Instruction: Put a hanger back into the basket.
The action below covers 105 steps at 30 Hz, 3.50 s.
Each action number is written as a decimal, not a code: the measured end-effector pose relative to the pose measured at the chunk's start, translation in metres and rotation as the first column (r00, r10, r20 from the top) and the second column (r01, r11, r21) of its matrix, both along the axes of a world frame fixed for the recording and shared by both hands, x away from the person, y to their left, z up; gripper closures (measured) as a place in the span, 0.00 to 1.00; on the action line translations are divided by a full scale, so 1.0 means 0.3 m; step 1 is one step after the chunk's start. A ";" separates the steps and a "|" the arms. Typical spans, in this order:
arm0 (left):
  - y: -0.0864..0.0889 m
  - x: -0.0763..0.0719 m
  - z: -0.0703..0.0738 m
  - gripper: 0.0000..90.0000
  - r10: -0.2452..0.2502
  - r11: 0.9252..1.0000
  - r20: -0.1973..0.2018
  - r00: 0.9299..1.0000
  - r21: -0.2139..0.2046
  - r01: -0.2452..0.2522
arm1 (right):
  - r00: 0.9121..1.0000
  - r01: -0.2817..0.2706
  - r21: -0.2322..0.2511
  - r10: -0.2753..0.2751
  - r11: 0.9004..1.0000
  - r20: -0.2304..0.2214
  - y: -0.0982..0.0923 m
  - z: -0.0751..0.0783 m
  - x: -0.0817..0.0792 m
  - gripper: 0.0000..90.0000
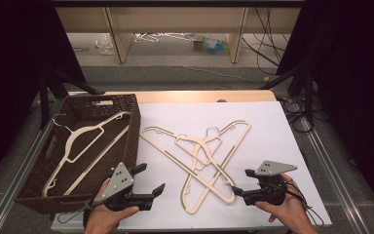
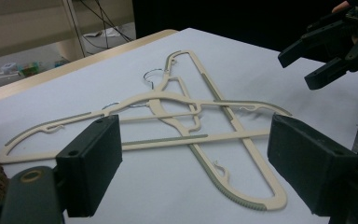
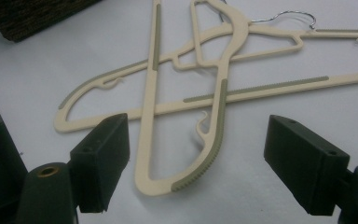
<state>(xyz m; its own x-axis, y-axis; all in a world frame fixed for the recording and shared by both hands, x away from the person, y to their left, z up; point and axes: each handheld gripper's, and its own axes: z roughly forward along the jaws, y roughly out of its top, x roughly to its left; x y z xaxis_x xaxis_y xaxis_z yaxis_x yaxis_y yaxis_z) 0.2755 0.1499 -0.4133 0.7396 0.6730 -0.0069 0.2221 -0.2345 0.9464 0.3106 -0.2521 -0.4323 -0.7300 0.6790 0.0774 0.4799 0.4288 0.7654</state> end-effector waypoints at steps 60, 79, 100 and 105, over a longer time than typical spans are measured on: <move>-0.036 -0.036 -0.071 0.19 -0.088 0.994 -0.019 0.996 0.066 0.089 | 0.992 -0.024 -0.234 -0.005 0.972 -0.122 0.257 -0.148 0.340 0.73; -0.040 -0.034 -0.076 0.19 -0.096 0.992 -0.027 0.995 0.077 0.098 | 0.992 0.018 -0.217 -0.045 0.976 -0.121 0.227 -0.136 0.355 0.87; -0.141 0.064 -0.086 0.25 -0.001 0.991 -0.072 0.997 0.133 0.011 | 0.992 -0.113 -0.285 0.091 0.952 -0.087 0.113 -0.002 0.140 0.89; -0.228 0.121 -0.101 0.26 -0.021 0.980 -0.111 0.994 0.195 0.043 | 0.989 -0.129 -0.275 0.104 0.953 -0.107 0.093 -0.003 0.104 0.89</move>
